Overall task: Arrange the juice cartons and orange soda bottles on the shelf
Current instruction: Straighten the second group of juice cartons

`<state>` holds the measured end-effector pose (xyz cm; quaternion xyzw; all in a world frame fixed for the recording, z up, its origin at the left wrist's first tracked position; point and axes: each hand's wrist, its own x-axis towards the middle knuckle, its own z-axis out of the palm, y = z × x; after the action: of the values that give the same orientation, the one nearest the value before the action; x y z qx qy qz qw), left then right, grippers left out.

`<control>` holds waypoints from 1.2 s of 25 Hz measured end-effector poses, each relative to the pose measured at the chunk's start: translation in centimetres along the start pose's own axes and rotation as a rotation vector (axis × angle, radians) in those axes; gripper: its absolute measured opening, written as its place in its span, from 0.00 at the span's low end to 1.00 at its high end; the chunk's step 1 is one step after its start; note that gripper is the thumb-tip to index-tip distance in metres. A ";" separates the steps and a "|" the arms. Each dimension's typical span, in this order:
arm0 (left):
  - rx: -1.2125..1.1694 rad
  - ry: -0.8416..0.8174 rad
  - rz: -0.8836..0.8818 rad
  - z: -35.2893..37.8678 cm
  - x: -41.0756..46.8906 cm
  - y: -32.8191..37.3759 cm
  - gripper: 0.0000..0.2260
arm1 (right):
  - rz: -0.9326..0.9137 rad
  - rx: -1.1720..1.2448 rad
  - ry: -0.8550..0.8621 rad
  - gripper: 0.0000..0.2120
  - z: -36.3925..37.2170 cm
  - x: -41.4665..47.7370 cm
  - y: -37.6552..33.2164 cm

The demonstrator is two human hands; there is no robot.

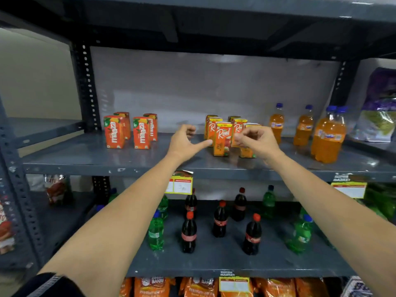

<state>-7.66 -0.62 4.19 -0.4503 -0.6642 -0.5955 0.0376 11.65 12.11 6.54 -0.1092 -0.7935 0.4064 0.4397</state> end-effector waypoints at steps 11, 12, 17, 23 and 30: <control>-0.124 -0.197 -0.226 5.6 0.5 1.5 0.29 | 0.359 -0.012 -0.029 0.32 -4.4 2.8 5.8; -0.107 -0.196 -0.219 5.8 0.6 1.5 0.28 | 0.383 -0.017 -0.062 0.34 -4.3 3.1 6.1; -0.029 -0.196 -0.228 6.0 1.1 1.0 0.24 | 0.379 0.062 -0.103 0.32 -4.2 3.7 6.4; -0.019 -0.161 -0.216 6.1 1.1 1.0 0.22 | 0.341 0.086 -0.114 0.21 -3.7 3.5 6.0; -0.068 -0.131 -0.214 5.9 1.1 0.7 0.22 | 0.388 0.114 -0.117 0.27 -4.0 3.5 6.4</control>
<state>-5.02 4.76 3.72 -0.4156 -0.6891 -0.5876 -0.0850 11.58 20.26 5.05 -0.2112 -0.7574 0.5333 0.3120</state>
